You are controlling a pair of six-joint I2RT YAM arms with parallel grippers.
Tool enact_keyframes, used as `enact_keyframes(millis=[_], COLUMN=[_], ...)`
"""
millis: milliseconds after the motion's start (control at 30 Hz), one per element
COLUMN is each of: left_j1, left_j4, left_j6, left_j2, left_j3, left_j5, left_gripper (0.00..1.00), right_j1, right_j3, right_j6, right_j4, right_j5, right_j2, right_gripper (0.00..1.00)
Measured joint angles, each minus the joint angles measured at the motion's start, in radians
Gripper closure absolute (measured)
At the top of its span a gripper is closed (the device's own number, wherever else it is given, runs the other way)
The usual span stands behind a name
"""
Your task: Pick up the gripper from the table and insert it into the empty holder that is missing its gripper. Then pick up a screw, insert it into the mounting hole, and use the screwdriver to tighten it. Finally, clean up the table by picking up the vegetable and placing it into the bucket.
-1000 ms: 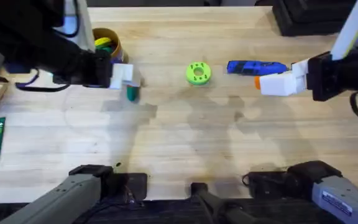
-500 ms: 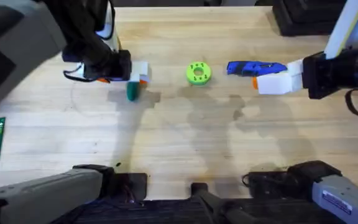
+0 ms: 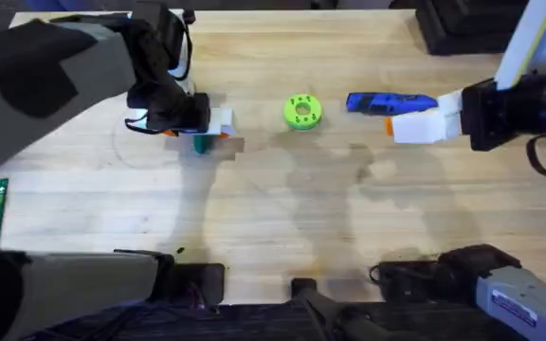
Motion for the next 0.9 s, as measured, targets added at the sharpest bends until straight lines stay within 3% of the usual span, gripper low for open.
enact_keyframes(millis=[267, 633, 900], left_j1=[0.0, 0.0, 0.0], left_j4=[0.012, 0.017, 0.05], left_j6=[0.027, 0.036, 0.037], left_j2=[0.07, 0.079, 0.09], left_j3=[0.0, -0.001, -0.001], left_j5=[-0.002, -0.003, -0.003], left_gripper=[0.023, 0.293, 0.303], right_j1=[0.0, 0.0, 0.0], right_j3=[0.0, 0.0, 0.0], right_j6=[0.0, 0.0, 0.0], right_j4=[0.0, 0.0, -0.001], right_j5=[0.0, 0.0, 0.0], right_j2=[0.0, 0.0, 0.0], right_gripper=[0.012, 0.01, 0.011])
